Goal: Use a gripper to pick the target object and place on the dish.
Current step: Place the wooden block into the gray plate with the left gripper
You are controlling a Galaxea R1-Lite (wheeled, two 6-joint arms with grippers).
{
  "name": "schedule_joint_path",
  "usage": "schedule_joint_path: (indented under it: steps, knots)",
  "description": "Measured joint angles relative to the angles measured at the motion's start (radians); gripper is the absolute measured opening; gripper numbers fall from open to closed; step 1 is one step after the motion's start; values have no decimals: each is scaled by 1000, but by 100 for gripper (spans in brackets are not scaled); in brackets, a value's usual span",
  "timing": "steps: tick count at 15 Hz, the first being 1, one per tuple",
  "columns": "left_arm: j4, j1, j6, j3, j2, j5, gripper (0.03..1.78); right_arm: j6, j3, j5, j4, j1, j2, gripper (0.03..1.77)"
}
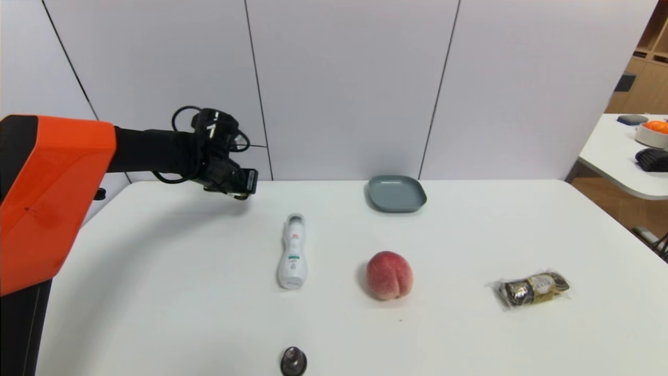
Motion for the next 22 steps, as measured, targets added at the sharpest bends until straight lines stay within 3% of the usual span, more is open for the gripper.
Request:
schedule_joint_path:
  steps: [7,14,18,22]
  knots:
    - [-62,-229,21,-79,-21,-1,41,0,0,0,-1,0,0,171]
    - [-379,-414,27,-168,121,-10,41,0,0,0,0,0,0,171]
    - [-549,-451,29,-169,202,-83,41,0,0,0,0,0,0,171]
    - [-685,-460,27,-170,280,-91,41,0,0,0,-1,0,0,171]
